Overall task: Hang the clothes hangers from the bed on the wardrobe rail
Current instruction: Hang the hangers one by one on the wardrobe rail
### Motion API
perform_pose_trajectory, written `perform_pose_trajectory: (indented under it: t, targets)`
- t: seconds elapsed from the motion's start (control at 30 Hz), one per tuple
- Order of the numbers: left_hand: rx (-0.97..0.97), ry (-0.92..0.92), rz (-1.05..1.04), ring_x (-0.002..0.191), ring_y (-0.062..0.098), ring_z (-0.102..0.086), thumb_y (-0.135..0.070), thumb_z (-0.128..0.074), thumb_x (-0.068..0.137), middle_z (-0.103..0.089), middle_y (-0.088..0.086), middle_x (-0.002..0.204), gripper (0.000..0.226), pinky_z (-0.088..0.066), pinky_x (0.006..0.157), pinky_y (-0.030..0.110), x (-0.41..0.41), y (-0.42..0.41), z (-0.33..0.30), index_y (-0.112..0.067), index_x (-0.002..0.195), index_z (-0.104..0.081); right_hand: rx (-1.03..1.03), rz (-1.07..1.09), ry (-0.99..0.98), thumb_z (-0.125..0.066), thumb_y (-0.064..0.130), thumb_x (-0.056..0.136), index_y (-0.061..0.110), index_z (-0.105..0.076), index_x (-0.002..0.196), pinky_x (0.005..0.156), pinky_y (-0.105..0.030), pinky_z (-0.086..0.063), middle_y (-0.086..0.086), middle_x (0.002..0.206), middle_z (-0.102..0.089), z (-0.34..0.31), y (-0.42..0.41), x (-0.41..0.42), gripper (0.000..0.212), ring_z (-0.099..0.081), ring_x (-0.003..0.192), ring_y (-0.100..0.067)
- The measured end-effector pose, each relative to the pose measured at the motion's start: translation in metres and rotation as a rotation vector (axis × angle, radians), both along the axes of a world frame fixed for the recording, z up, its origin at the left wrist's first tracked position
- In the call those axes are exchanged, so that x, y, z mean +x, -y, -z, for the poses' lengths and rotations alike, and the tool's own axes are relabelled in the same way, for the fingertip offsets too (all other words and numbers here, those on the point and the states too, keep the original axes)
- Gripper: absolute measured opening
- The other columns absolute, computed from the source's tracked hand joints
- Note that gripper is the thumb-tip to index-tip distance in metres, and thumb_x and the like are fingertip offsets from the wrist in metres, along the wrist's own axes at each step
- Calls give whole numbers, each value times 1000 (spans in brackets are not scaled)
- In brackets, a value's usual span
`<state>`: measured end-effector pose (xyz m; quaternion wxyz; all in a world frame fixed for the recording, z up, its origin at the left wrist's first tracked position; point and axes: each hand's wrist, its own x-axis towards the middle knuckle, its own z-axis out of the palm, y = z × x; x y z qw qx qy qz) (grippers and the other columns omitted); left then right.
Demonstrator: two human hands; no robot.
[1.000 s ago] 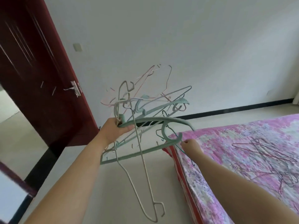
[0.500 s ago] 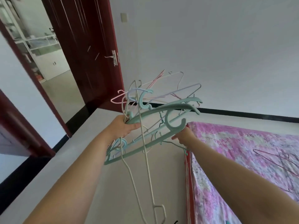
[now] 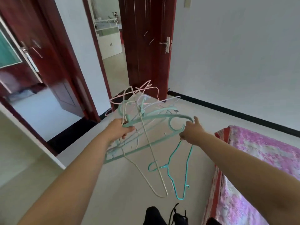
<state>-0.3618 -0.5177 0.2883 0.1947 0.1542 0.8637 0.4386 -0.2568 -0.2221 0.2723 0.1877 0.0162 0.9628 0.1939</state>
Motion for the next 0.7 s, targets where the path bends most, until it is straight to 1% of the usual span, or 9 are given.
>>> perform_pose_trajectory:
  t: [0.1, 0.2, 0.27, 0.3, 0.37, 0.43, 0.53, 0.6, 0.7]
  targets:
    - [52, 67, -55, 50, 13, -48, -23, -64, 91, -70, 3, 68, 14, -40, 57, 27, 6, 68, 15, -10, 85, -62, -47, -198, -159, -38, 36, 98, 37, -61, 109, 106, -52, -22, 5, 116, -57, -11, 55, -27, 26, -43, 118, -22]
    - [66, 132, -99, 48, 8, -45, -28, -58, 96, -74, -6, 76, 21, -40, 53, 22, 14, 132, 22, -8, 97, -64, -159, -222, -230, -34, 40, 97, 35, -62, 106, 94, -44, -31, 6, 108, -60, -12, 115, -54, 29, -46, 106, -22]
    - [86, 165, -157, 48, 7, -45, -31, -61, 94, -70, -13, 68, 19, -41, 52, 20, 16, 177, 30, -14, 100, -64, -212, -208, -232, -33, 41, 97, 31, -62, 105, 90, -42, -32, 5, 105, -61, -11, 158, -73, 31, -47, 103, -21]
    - [90, 163, -184, 49, 8, -48, -33, -63, 92, -69, -11, 68, 20, -41, 53, 22, 14, 200, 34, -15, 98, -65, -226, -207, -223, -32, 40, 97, 29, -61, 104, 89, -41, -32, 5, 104, -61, -10, 181, -81, 31, -48, 102, -21]
    - [85, 155, -204, 52, 12, -52, -35, -63, 91, -73, -3, 79, 22, -41, 55, 25, 11, 246, 40, -14, 96, -65, -253, -204, -197, -33, 33, 96, 26, -60, 101, 89, -40, -31, 5, 104, -61, -10, 227, -99, 29, -49, 102, -20]
    - [109, 165, -234, 50, 10, -49, -31, -62, 93, -75, -3, 86, 20, -41, 55, 25, 7, 289, 42, -11, 96, -64, -280, -217, -169, -32, 30, 96, 26, -61, 105, 90, -40, -31, 5, 103, -60, -10, 271, -116, 31, -50, 103, -20]
    - [156, 132, -343, 44, 6, -43, -18, -60, 94, -72, -8, 69, 17, -38, 46, 17, 5, 345, 40, -3, 92, -68, -321, -246, -143, -34, 37, 98, 27, -61, 110, 95, -43, -32, 3, 107, -59, -6, 335, -142, 31, -49, 109, -23]
    - [164, 92, -418, 42, 5, -42, -15, -59, 95, -65, -8, 55, 20, -39, 46, 16, 8, 375, 41, -4, 80, -67, -363, -240, -152, -37, 46, 98, 30, -62, 114, 103, -48, -29, -1, 117, -56, 6, 373, -155, 33, -46, 116, -25]
    - [211, 65, -570, 39, 5, -43, -18, -59, 94, -53, -4, 44, 30, -39, 47, 17, 12, 413, 51, -8, 66, -60, -453, -209, -215, -41, 55, 95, 34, -54, 126, 111, -50, -22, -2, 140, -38, 38, 419, -164, 40, -31, 132, -27]
